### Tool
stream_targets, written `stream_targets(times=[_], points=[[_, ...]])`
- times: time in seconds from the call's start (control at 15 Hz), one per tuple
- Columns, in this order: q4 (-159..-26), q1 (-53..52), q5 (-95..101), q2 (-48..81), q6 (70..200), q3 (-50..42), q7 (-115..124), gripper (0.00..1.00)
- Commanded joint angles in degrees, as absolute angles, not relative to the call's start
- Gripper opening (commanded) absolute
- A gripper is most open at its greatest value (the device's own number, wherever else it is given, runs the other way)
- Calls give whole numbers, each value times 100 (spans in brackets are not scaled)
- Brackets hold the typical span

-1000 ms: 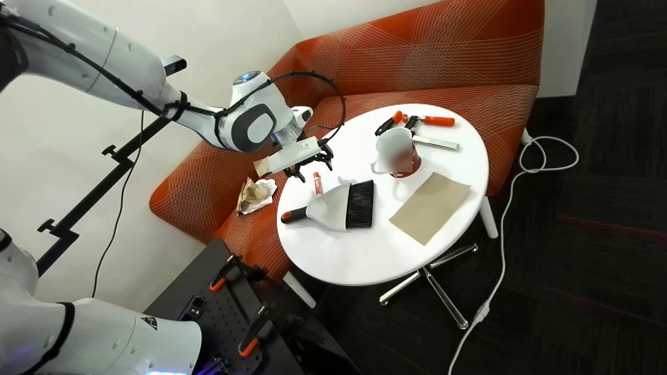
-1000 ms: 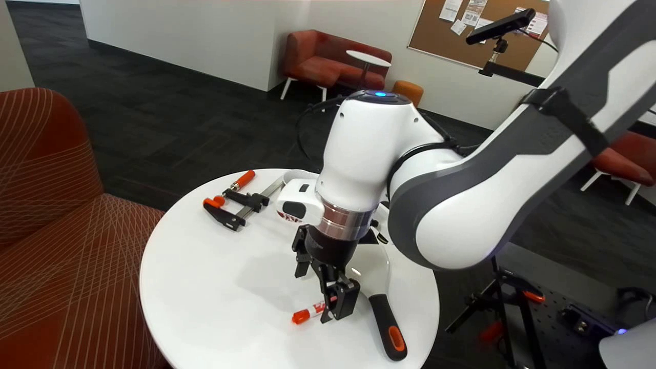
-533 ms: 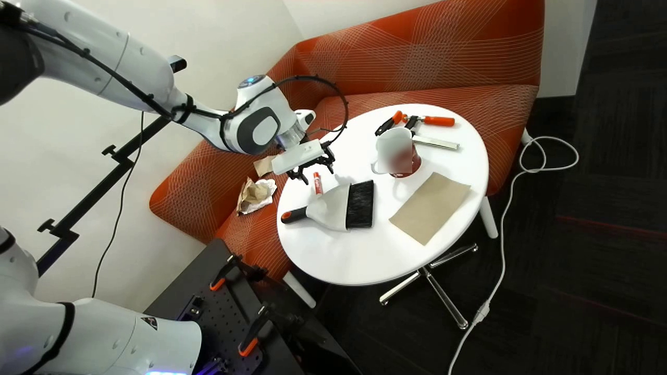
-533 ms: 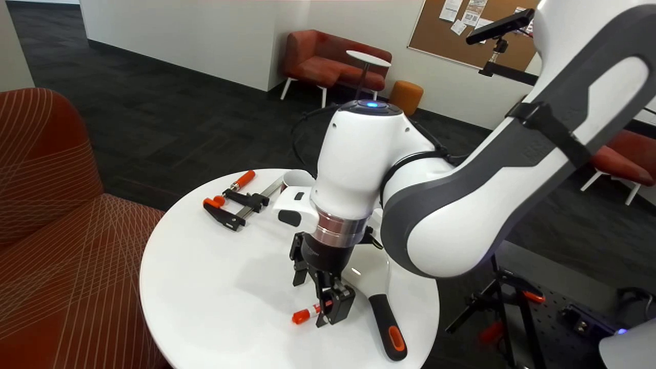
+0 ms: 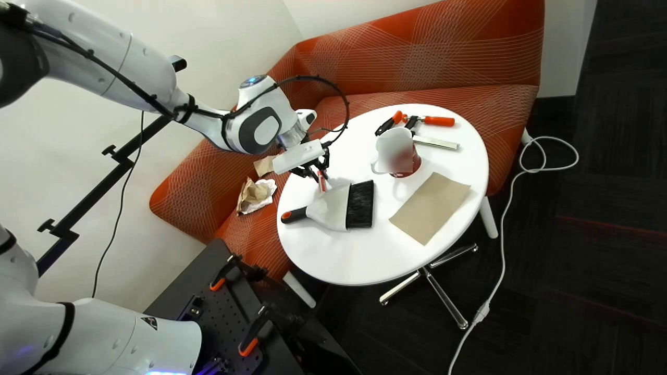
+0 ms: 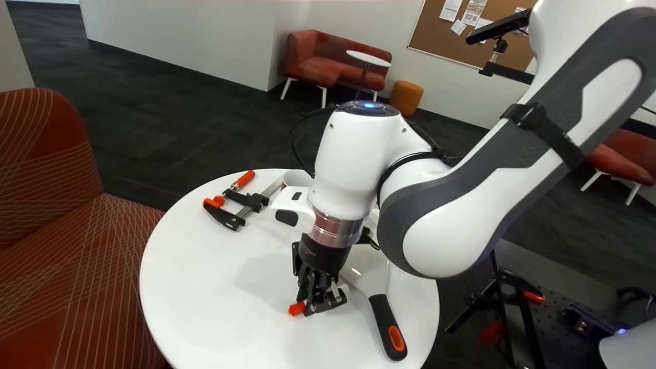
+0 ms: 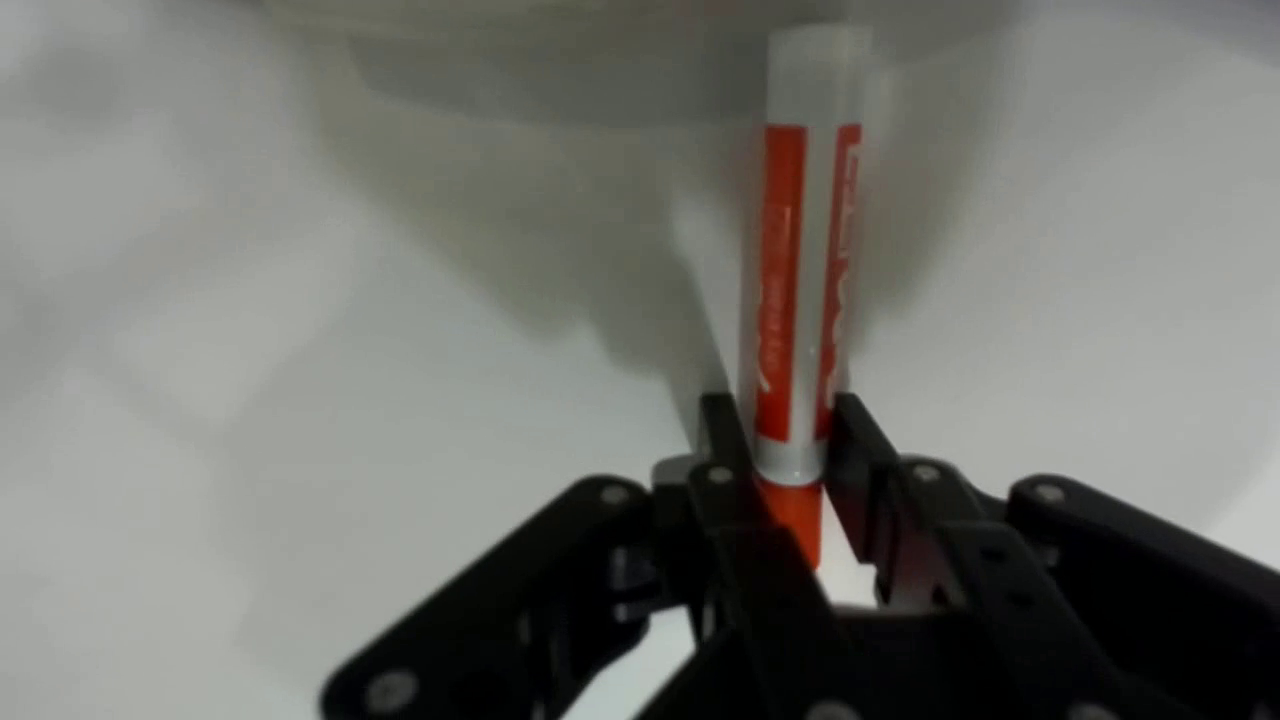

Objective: Put the marker in the mug

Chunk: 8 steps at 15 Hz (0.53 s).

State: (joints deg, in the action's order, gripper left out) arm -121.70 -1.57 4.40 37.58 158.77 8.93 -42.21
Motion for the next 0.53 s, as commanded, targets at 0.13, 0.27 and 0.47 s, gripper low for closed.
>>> stream_targets(times=[0.13,0.27,0.47], points=[[-12314,42,391,3380,16160,1210,-3586,6],[-12462,16,417,3011,16337,1255,-3228,6],[-12587,-36,486,2432,16558,1196,-2716,5]])
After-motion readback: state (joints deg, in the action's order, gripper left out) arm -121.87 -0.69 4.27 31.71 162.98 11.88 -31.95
